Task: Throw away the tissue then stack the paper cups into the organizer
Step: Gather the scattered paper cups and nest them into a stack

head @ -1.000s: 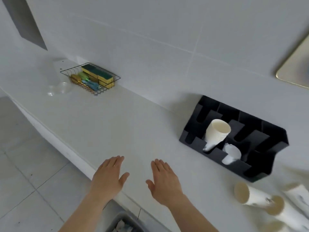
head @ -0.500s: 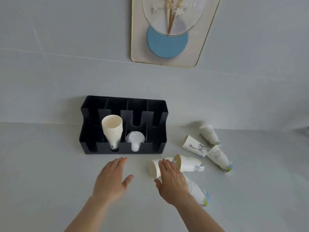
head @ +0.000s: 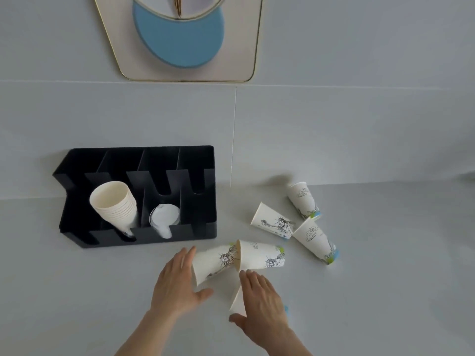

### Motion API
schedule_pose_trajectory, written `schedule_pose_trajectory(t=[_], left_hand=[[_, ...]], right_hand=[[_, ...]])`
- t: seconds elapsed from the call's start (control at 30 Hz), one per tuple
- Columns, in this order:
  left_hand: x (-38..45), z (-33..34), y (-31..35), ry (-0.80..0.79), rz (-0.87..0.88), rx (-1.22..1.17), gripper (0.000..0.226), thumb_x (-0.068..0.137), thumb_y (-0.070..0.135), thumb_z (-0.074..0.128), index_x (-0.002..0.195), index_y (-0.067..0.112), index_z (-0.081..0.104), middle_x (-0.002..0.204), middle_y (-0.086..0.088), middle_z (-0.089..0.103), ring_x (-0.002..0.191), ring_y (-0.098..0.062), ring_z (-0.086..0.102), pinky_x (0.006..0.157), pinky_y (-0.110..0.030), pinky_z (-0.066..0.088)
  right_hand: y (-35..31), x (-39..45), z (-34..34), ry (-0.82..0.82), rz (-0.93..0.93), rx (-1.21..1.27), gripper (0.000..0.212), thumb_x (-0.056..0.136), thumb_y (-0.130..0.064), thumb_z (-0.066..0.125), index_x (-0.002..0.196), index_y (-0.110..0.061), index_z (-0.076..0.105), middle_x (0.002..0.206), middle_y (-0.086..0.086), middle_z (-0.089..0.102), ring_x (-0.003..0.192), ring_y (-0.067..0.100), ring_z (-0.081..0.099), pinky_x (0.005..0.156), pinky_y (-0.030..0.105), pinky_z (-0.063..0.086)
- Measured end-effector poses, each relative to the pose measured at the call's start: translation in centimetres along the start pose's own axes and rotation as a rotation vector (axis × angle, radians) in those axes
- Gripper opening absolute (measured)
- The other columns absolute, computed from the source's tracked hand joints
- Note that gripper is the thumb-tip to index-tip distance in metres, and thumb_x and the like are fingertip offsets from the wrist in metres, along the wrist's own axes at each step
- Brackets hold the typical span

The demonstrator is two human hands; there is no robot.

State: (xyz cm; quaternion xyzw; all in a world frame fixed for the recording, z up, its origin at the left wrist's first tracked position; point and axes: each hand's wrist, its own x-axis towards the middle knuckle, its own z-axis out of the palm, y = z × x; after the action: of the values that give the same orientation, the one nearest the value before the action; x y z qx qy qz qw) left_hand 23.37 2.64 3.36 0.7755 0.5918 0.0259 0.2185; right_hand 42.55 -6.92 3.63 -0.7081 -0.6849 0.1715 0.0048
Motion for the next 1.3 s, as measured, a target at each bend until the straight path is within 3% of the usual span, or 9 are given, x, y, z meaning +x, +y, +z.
schedule_pose_trajectory(t=[0.07,0.13,0.23,0.33,0.6,0.83,1.07,1.17,1.3], left_hand=[[0.4,0.7,0.2,-0.007,-0.034,0.004,0.119,0.067,0.065,0.073,0.157,0.024,0.007,0.164,0.000,0.017,0.149,-0.021,0.021,0.120,-0.036,0.027],[0.7,1.3,0.4,0.024,-0.047,0.038,0.112,0.065,0.059,0.078,0.154,0.021,0.021,0.158,-0.001,0.031,0.143,-0.023,0.033,0.116,-0.036,0.033],[0.7,1.8,0.4,0.088,-0.049,0.064,0.083,0.062,0.050,0.083,0.130,0.022,0.045,0.128,0.002,0.058,0.117,-0.023,0.054,0.100,-0.033,0.044],[-0.1,1.6,0.1,0.057,-0.063,0.053,0.073,0.059,0.049,0.082,0.120,0.023,0.049,0.113,0.003,0.062,0.104,-0.023,0.059,0.092,-0.033,0.046],[-2.4,-3.4,-3.7,0.075,0.000,-0.160,0.075,0.070,0.043,0.074,0.134,0.027,0.040,0.128,0.007,0.034,0.110,-0.022,0.055,0.084,-0.035,0.052],[-3.0,-5.1,-3.5,0.052,0.233,-0.091,0.103,0.073,0.056,0.064,0.157,0.023,0.015,0.144,0.011,0.033,0.132,-0.013,0.032,0.110,-0.029,0.036],[-3.7,-2.5,-4.6,0.020,0.213,-0.269,0.121,0.064,0.061,0.076,0.157,0.027,0.007,0.144,0.014,0.032,0.134,-0.009,0.031,0.112,-0.028,0.034],[-3.9,-2.1,-4.9,0.040,0.192,-0.384,0.117,0.058,0.055,0.084,0.152,0.032,0.017,0.134,0.019,0.037,0.128,-0.006,0.041,0.101,-0.024,0.042],[-4.2,-2.2,-5.0,0.072,0.162,-0.496,0.121,0.049,0.048,0.091,0.146,0.038,0.019,0.125,0.025,0.042,0.114,-0.002,0.052,0.086,-0.017,0.046]], right_hand=[[0.3,0.1,0.5,-0.034,-0.010,0.004,0.105,0.082,-0.050,0.075,0.158,-0.008,0.017,0.160,0.009,0.032,0.150,0.028,0.028,0.125,0.036,0.020],[0.7,0.1,1.1,-0.005,-0.021,0.000,0.106,0.078,-0.047,0.079,0.157,-0.008,0.021,0.154,0.009,0.041,0.143,0.029,0.040,0.122,0.036,0.028],[0.9,0.1,1.2,-0.013,-0.011,0.027,0.099,0.084,-0.042,0.074,0.158,-0.009,0.018,0.151,0.006,0.041,0.138,0.026,0.043,0.120,0.034,0.031],[0.5,0.0,0.7,-0.034,0.017,0.061,0.093,0.087,-0.041,0.069,0.158,-0.011,0.015,0.148,0.003,0.041,0.133,0.023,0.044,0.117,0.032,0.032],[-2.8,0.1,-0.5,0.131,0.115,0.248,0.092,0.076,-0.043,0.069,0.153,-0.016,0.026,0.135,-0.003,0.045,0.122,0.022,0.053,0.099,0.028,0.044],[-6.2,1.6,-4.8,0.320,0.079,0.491,0.094,0.075,-0.035,0.079,0.152,-0.019,0.028,0.132,-0.009,0.041,0.119,0.018,0.052,0.089,0.027,0.045],[-9.0,1.2,-11.1,0.485,-0.044,0.636,0.095,0.071,-0.035,0.086,0.150,-0.019,0.034,0.126,-0.010,0.047,0.114,-0.016,0.041,0.092,-0.002,0.031],[-10.4,0.8,-11.6,0.428,-0.093,0.693,0.095,0.068,-0.047,0.080,0.149,-0.026,0.036,0.129,-0.013,0.047,0.120,-0.003,0.048,0.095,0.012,0.042],[-11.2,1.0,-8.9,0.339,-0.092,0.658,0.092,0.066,-0.042,0.082,0.146,-0.031,0.038,0.129,-0.012,0.047,0.116,0.008,0.053,0.095,0.033,0.050]])
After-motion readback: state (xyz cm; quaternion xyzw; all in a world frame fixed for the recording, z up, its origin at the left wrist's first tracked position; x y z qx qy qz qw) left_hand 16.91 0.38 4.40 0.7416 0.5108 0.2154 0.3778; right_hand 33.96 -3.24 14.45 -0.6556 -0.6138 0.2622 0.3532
